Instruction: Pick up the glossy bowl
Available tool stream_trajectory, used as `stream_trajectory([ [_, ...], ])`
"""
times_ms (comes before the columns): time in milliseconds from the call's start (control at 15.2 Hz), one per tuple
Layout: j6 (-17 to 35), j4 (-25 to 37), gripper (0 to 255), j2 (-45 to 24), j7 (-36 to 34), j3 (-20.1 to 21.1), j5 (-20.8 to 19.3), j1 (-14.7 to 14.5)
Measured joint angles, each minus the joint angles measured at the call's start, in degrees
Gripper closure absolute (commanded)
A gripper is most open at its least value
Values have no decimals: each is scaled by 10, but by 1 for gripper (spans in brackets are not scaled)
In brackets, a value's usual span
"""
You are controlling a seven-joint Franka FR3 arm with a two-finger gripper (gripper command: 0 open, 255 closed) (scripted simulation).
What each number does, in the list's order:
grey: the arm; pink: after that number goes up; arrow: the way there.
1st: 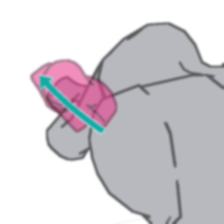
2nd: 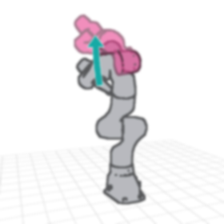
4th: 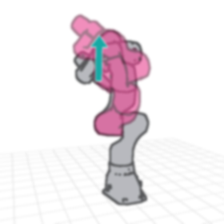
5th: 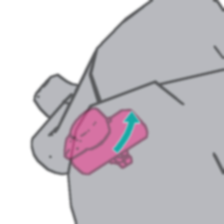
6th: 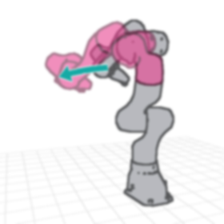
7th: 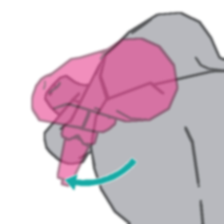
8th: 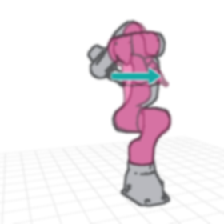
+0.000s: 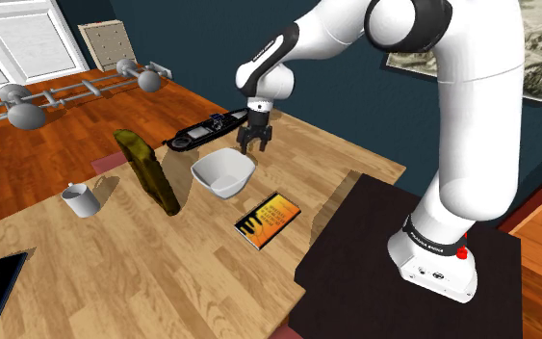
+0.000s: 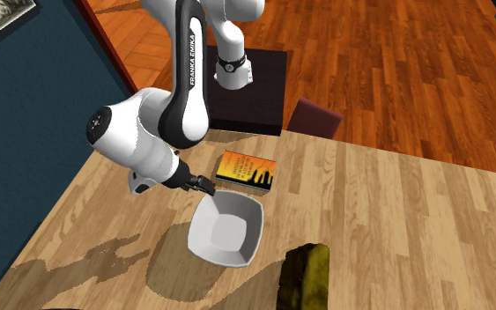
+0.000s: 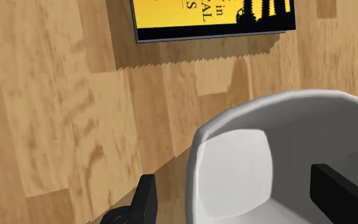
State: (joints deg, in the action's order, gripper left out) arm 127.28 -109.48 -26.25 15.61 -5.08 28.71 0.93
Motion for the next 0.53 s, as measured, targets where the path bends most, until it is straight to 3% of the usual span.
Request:
stream_trajectory([
  [198,-4,82,0,-77,4,8,14,10],
  [528,13,105,0,-118,17,15,26,17],
])
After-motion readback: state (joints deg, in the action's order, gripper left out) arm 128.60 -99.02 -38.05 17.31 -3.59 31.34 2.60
